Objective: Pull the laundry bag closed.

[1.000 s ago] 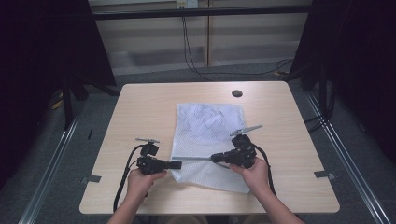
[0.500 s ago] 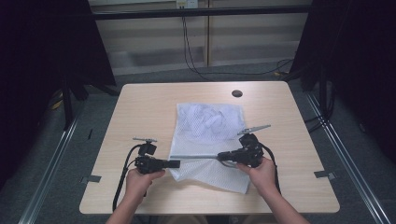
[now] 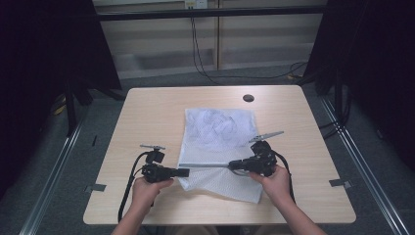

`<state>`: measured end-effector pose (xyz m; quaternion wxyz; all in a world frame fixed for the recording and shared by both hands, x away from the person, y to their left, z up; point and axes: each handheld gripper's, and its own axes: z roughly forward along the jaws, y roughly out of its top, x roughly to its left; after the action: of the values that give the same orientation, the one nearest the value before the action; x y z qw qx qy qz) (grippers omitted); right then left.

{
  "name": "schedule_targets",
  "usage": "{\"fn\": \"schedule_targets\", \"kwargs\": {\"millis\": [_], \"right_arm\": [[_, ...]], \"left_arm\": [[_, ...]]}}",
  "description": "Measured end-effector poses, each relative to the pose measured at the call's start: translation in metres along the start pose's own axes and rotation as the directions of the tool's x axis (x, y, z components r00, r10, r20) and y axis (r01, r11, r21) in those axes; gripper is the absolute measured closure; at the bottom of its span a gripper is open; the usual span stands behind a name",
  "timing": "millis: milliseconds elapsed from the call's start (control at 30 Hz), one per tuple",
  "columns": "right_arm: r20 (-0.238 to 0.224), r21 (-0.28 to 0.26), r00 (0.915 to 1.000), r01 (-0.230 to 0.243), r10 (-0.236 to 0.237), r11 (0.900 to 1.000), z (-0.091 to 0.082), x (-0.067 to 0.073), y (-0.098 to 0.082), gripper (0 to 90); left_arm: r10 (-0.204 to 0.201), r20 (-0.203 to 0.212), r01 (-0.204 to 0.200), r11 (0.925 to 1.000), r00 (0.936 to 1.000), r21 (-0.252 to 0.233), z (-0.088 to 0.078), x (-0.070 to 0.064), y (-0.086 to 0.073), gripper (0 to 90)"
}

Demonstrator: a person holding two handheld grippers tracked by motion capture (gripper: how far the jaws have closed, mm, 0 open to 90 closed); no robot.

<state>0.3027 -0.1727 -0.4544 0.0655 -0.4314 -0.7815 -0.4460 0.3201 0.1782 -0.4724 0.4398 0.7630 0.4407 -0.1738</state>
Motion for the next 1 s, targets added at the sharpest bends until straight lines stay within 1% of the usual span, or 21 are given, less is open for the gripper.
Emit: {"fn": "schedule_targets", "kwargs": {"millis": [100,133,267,300,333,367,467,500,533,600,633,667,700,733,800,900,1000], "right_arm": [[-0.003,0.001,1.0000,-0.002,0.002,1.000,-0.0016,-0.0004,-0.0007,87.1],[-0.005,0.003,1.0000,-0.004,0.004,1.000,-0.0017,-0.0007,-0.0008,87.0],[-0.007,-0.007,0.9999,-0.014,0.014,1.000,-0.0020,-0.0018,-0.0020,87.0],[-0.007,-0.008,0.9999,-0.014,0.014,1.000,-0.0020,-0.0018,-0.0020,87.0],[-0.008,-0.009,0.9999,-0.014,0.014,1.000,-0.0020,-0.0019,-0.0020,87.0],[-0.008,-0.009,0.9999,-0.014,0.014,1.000,-0.0020,-0.0019,-0.0020,87.0],[-0.008,-0.009,0.9999,-0.012,0.012,1.000,-0.0018,-0.0015,-0.0018,87.0],[-0.008,-0.010,0.9999,-0.010,0.010,1.000,-0.0020,-0.0015,-0.0016,87.0],[-0.009,-0.010,0.9999,-0.009,0.009,1.000,-0.0021,-0.0015,-0.0012,87.0],[-0.012,-0.009,0.9999,-0.008,0.008,1.000,-0.0023,-0.0018,-0.0010,87.0],[-0.008,-0.010,0.9999,-0.006,0.006,1.000,-0.0023,-0.0022,-0.0011,87.0],[-0.002,-0.008,1.0000,-0.005,0.005,1.000,-0.0030,-0.0029,-0.0014,87.0],[-0.001,-0.010,0.9999,-0.010,0.010,1.000,-0.0036,-0.0036,-0.0016,87.0],[-0.003,-0.013,0.9998,-0.017,0.017,1.000,-0.0050,-0.0048,-0.0022,87.0],[-0.002,-0.018,0.9998,-0.019,0.019,1.000,-0.0064,-0.0055,-0.0028,87.0],[-0.003,-0.018,0.9999,-0.017,0.016,1.000,-0.0076,-0.0054,-0.0034,87.0],[-0.007,-0.020,0.9998,-0.017,0.017,1.000,-0.0085,-0.0057,-0.0035,87.1]], "left_arm": [[-0.014,0.005,0.014,0.9999,0.9999,-0.001,0.0010,-0.0014,-0.0004,89.6],[-0.001,-0.003,0.001,1.0000,1.0000,-0.001,0.0008,-0.0007,-0.0003,89.6],[-0.006,-0.001,0.006,1.0000,1.0000,-0.004,0.0005,-0.0014,-0.0005,89.6],[0.000,-0.004,0.000,1.0000,1.0000,-0.004,0.0003,-0.0010,-0.0004,89.6],[-0.008,-0.003,0.008,1.0000,1.0000,-0.004,0.0003,-0.0014,-0.0005,89.6],[0.001,-0.004,-0.001,1.0000,1.0000,-0.002,0.0001,-0.0010,-0.0006,89.6],[0.009,-0.008,-0.009,1.0000,0.9999,-0.002,-0.0006,-0.0011,-0.0009,89.6],[0.005,-0.007,-0.005,1.0000,1.0000,-0.004,-0.0006,-0.0012,-0.0010,89.6],[-0.008,-0.002,0.008,1.0000,1.0000,-0.006,-0.0002,-0.0018,-0.0012,89.6],[0.001,-0.006,-0.001,1.0000,1.0000,-0.004,-0.0003,-0.0011,-0.0010,89.6],[-0.012,0.002,0.012,0.9999,0.9999,-0.002,-0.0009,-0.0012,-0.0009,89.6],[0.003,-0.007,-0.003,1.0000,1.0000,-0.004,-0.0015,0.0003,-0.0006,89.6],[-0.002,-0.002,0.002,1.0000,1.0000,-0.008,-0.0023,0.0005,-0.0005,89.6],[-0.016,0.005,0.016,0.9998,0.9999,-0.012,-0.0022,-0.0004,-0.0008,89.6],[-0.008,0.002,0.008,0.9999,1.0000,-0.012,-0.0022,-0.0002,-0.0005,89.6],[-0.017,0.005,0.017,0.9998,0.9998,-0.013,-0.0019,-0.0005,-0.0005,89.6],[-0.006,0.007,0.006,0.9999,1.0000,-0.014,-0.0023,-0.0001,-0.0004,89.6]]}}
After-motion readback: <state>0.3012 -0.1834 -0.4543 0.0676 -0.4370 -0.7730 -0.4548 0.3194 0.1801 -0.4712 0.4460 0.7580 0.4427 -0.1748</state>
